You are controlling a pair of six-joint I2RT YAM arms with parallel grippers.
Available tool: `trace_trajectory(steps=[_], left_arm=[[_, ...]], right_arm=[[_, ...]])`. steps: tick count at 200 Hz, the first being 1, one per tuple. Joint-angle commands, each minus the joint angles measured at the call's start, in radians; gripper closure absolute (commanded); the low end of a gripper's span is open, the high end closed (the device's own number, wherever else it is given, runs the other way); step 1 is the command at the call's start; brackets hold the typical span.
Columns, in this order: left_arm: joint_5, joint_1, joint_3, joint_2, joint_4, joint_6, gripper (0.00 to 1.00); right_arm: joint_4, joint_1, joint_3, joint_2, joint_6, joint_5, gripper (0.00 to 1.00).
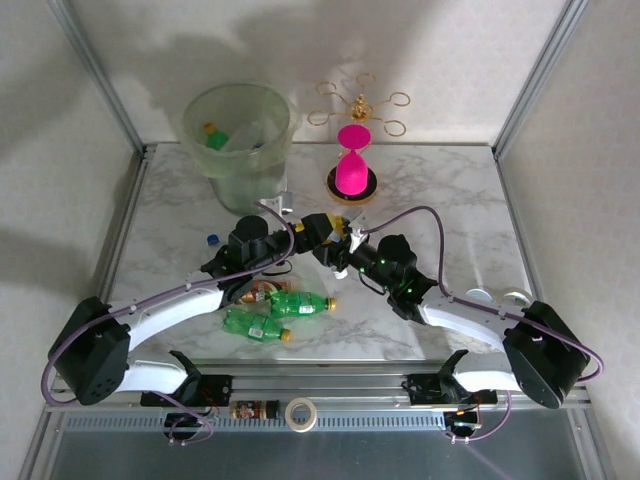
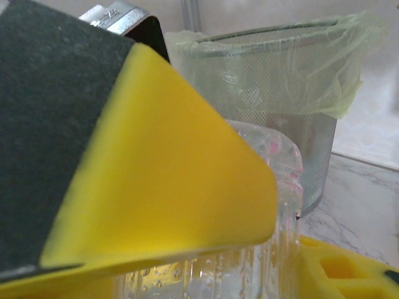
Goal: Put the plastic bottles in the bin
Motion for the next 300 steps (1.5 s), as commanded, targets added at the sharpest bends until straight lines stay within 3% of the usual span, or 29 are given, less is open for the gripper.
trace_trajectory(steps=[1,56,77,122,153,247,300], left_arm=[[0.006,-0.005,0.036,0.015,-0.004,0.024,0.23],[0.013,-0.005,0.052,0.046,0.023,0.021,0.49],[-0.011,-0.005,0.054,0.046,0.028,0.027,0.52],[-0.108,0.021,0.101,0.050,-0.018,0.090,0.53],[-0.151,0.076,0.167,0.050,-0.090,0.163,0.53],[-0.261,0.287,0.521,0.070,-0.236,0.409,0.55],[-0.328,0.430,0.763,0.213,-0.290,0.486,0.55]], right_arm=[[0.045,-0.004,-0.003,-0.008,-0.016,-0.019,0.42],[0.022,-0.005,-0.006,-0.018,-0.014,-0.022,0.40],[0.014,-0.005,-0.005,-0.021,-0.014,-0.019,0.36],[0.008,-0.005,-0.030,-0.061,-0.014,-0.001,0.11],[0.000,-0.004,-0.072,-0.121,-0.014,0.022,0.02],[-0.054,-0.004,-0.168,-0.226,-0.002,0.141,0.01],[-0.092,-0.004,-0.168,-0.224,0.003,0.164,0.01]])
